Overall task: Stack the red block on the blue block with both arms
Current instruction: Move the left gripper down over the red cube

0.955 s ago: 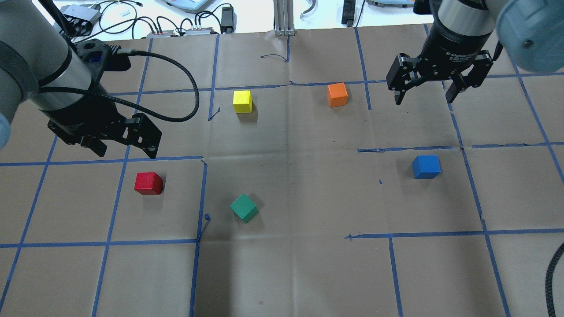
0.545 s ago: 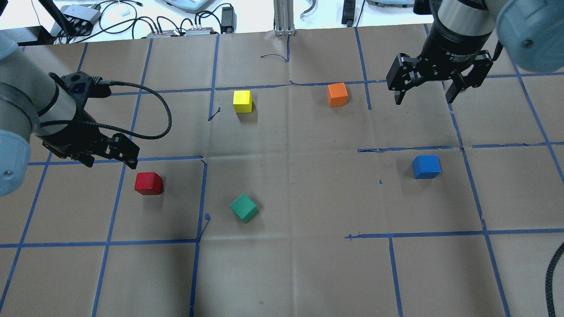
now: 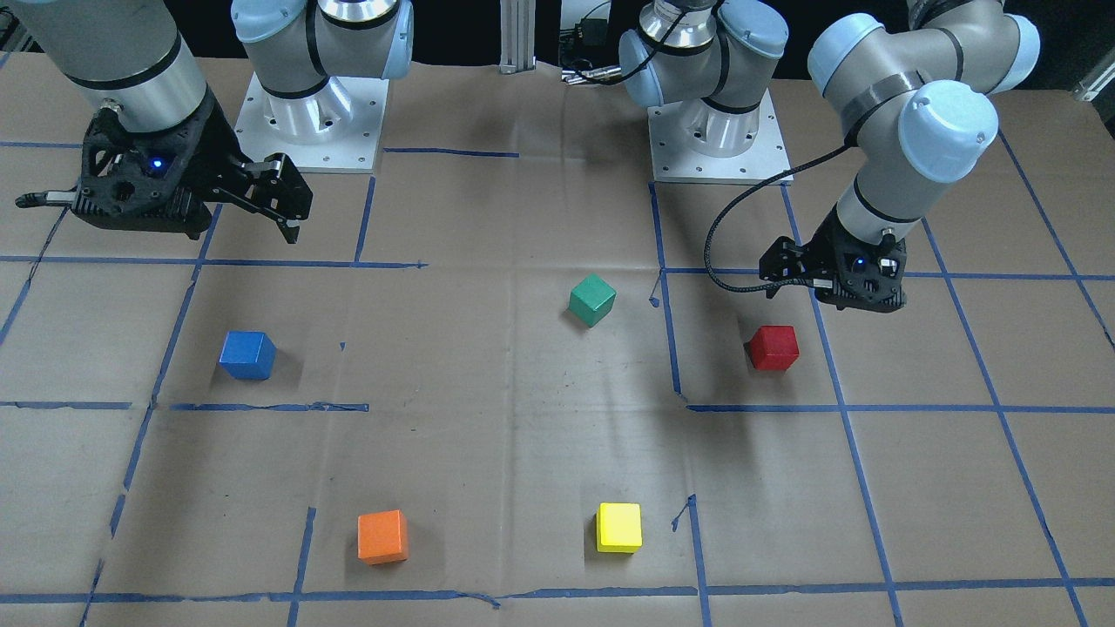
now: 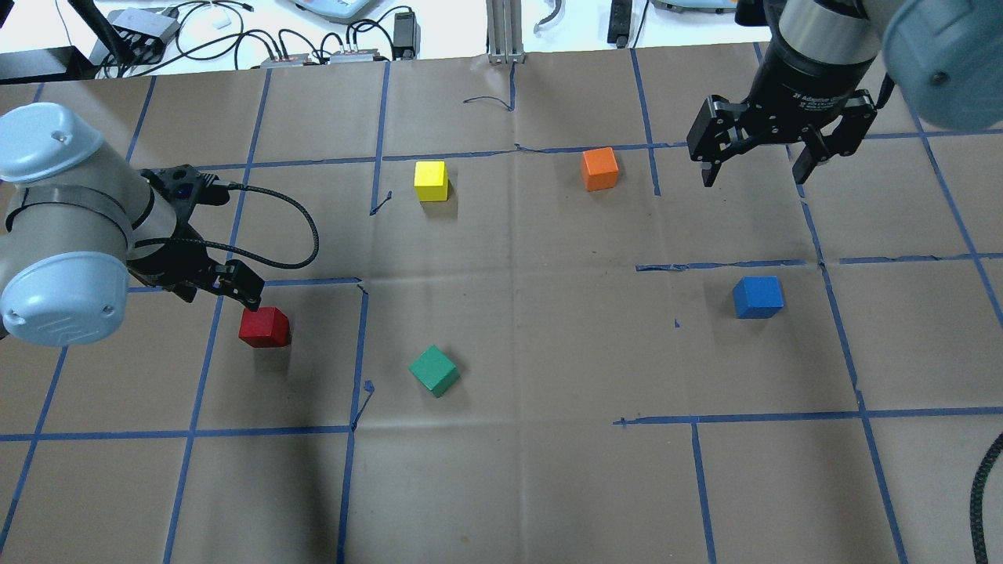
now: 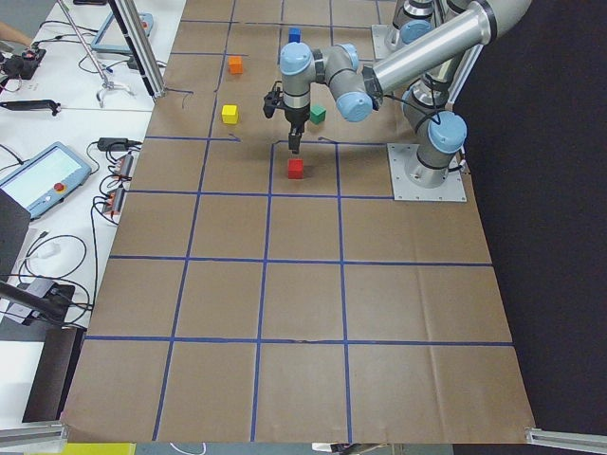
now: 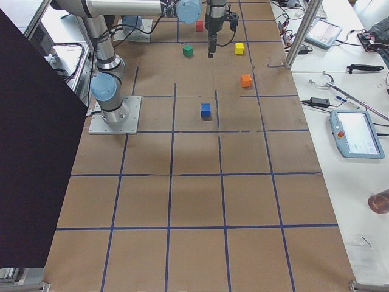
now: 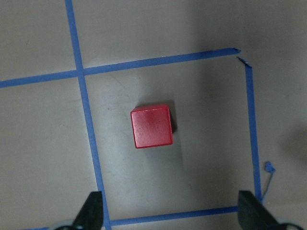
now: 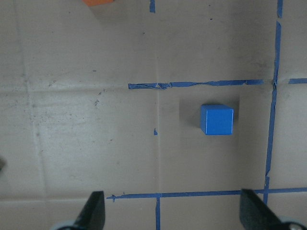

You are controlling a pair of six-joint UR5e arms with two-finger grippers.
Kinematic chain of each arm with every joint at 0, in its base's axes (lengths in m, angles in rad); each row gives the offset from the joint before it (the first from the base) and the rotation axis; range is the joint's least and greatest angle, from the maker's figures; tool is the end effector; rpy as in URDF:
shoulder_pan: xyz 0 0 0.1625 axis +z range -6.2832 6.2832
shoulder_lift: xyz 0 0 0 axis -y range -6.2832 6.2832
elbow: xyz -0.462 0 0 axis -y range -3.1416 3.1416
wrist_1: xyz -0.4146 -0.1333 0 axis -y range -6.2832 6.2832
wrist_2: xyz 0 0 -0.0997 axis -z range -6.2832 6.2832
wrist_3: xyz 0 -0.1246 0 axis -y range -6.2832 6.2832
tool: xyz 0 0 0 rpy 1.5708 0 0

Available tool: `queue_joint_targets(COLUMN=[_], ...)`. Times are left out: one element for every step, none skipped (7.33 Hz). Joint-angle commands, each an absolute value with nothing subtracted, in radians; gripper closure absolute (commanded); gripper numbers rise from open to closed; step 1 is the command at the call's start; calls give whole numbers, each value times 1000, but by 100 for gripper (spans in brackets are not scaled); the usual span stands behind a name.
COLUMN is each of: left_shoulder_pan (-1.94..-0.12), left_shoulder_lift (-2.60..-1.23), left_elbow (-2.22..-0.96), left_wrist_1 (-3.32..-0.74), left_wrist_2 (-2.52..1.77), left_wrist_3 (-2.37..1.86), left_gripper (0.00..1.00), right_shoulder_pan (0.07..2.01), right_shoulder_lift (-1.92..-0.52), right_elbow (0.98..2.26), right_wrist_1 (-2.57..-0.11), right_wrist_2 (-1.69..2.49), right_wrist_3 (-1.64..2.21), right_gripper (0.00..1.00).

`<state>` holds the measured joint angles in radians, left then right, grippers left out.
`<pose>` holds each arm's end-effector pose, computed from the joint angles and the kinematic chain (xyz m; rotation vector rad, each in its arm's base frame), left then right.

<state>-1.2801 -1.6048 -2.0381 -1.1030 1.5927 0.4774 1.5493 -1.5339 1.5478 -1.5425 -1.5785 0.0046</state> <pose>0.0110 -0.4923 0.2971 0.2926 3.1195 0.0615 0.1210 -0.5287 0.4897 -0.0406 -3.1333 -0.0662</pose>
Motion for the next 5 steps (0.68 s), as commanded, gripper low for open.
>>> queue_joint_targets(left_shoulder_pan=[-1279, -1281, -1282, -1282, -1282], left_shoulder_lift=[-1731, -1765, -1770, -1778, -1785], left_elbow=[-2036, -2037, -2045, -2052, -2059], left_wrist_1=[-974, -948, -946, -946, -948], left_wrist_2=[1592, 1591, 1592, 1592, 1588], left_wrist_3=[482, 456, 418, 411, 387], left_gripper=[0, 0, 0, 0, 0], right_shoulder_pan=[1549, 1549, 1549, 1549, 1549], right_shoulder_lift=[-1534, -1534, -1534, -1534, -1534], right_elbow=[1548, 1548, 1548, 1548, 1548], right_wrist_1=[-1543, -1543, -1543, -1543, -1543], right_wrist_2=[-1578, -1578, -1578, -1578, -1578], right_wrist_3=[5, 5, 5, 5, 5], right_gripper=[0, 0, 0, 0, 0])
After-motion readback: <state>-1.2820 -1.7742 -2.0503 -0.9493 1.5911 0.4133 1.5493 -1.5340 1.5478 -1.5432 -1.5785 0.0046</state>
